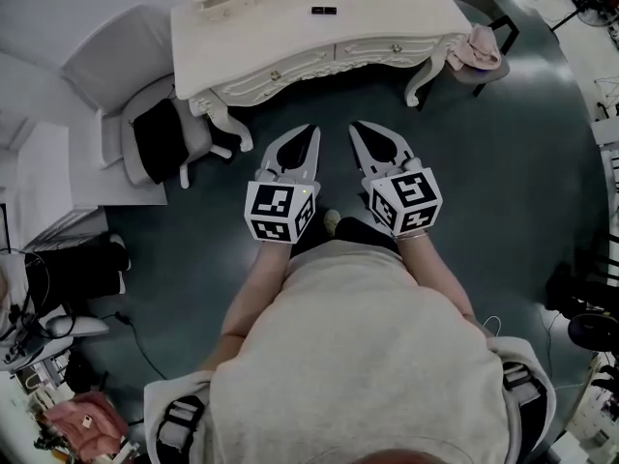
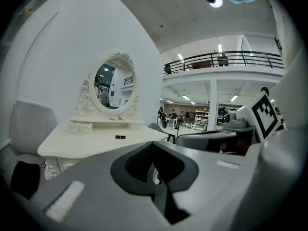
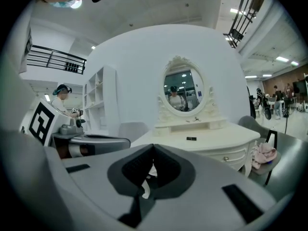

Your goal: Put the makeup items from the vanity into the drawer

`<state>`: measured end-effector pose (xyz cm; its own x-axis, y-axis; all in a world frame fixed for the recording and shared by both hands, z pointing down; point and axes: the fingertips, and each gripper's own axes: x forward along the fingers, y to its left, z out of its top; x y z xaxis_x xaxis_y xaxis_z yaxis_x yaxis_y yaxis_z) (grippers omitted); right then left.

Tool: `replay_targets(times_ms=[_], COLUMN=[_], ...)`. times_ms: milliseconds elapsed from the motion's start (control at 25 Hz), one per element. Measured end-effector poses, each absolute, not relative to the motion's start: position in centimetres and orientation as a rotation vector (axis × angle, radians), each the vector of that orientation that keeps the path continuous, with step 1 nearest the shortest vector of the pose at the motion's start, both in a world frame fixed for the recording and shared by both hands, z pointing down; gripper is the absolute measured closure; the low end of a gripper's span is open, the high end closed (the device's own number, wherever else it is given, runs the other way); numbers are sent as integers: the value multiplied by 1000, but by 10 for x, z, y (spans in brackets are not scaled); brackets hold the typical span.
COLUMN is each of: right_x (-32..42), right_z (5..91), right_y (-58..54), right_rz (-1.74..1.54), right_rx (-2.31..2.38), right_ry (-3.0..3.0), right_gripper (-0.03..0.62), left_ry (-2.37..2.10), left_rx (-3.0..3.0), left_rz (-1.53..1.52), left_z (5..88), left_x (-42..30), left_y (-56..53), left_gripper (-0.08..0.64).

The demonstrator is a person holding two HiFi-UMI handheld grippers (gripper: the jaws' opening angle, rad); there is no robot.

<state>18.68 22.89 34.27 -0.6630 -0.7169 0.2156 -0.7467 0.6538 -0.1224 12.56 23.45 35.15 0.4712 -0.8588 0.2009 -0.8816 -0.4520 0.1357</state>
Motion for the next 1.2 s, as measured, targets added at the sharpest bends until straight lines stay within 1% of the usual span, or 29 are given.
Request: replay_targets(times_ms=[360,600,1000,1200], right_x=[174,158,117,104], right_z=[359,359,349,347], right_y=[182,129,3,-51], right_rz=[391,434,411,410], right_rx=[1137,1168,1270,1343], right_ry=[-2736,-2754,-2709,-2693], right_gripper=[583,583,583,583], left_ry=[-1445,-1383,-1317,-1244], left_rx=[2477,2496,2540,2590], left_rz=[159,188,165,183], left_z=[369,377,361,359], left_x=[122,108,57,43], left_y=[184,132,-5,-58], left_gripper=[551,551,551,551])
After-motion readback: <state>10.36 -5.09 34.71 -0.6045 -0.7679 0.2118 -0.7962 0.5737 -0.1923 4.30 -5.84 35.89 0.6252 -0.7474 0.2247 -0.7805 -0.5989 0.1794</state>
